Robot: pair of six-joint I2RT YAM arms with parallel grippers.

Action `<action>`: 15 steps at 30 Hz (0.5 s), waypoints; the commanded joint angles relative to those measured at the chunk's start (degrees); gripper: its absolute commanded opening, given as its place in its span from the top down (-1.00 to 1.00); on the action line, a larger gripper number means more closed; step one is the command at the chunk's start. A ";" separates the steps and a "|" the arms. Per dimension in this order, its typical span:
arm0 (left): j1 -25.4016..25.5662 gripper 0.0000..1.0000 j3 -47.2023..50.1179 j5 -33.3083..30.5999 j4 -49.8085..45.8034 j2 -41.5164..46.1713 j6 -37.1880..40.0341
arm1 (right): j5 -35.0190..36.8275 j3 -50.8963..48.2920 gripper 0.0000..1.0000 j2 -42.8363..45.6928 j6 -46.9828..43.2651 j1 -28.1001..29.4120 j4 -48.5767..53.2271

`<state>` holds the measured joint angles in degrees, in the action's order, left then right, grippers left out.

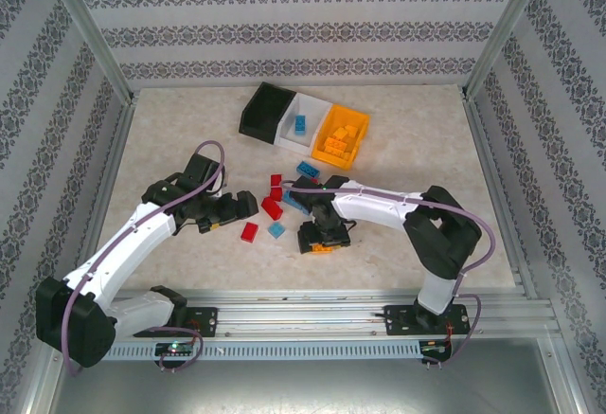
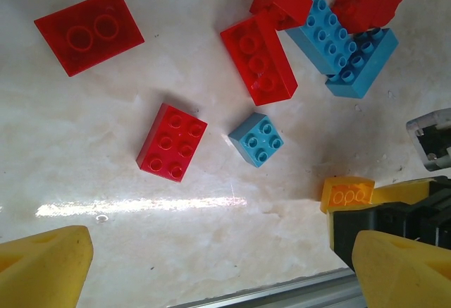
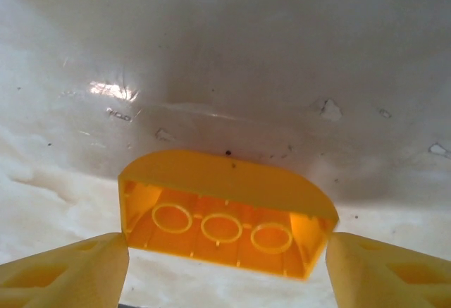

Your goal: Sort the legos into containers by color

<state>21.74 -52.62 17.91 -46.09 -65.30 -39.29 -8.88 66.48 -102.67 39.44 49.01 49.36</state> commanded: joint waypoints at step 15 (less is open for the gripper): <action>-0.46 -0.93 -0.84 0.47 1.08 -2.57 -1.07 | 5.25 1.40 0.26 1.38 -1.53 -0.81 0.53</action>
<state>21.74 -52.62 17.96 -45.84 -67.44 -39.51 -5.98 67.02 -102.56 38.74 48.88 49.23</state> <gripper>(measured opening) 0.965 0.379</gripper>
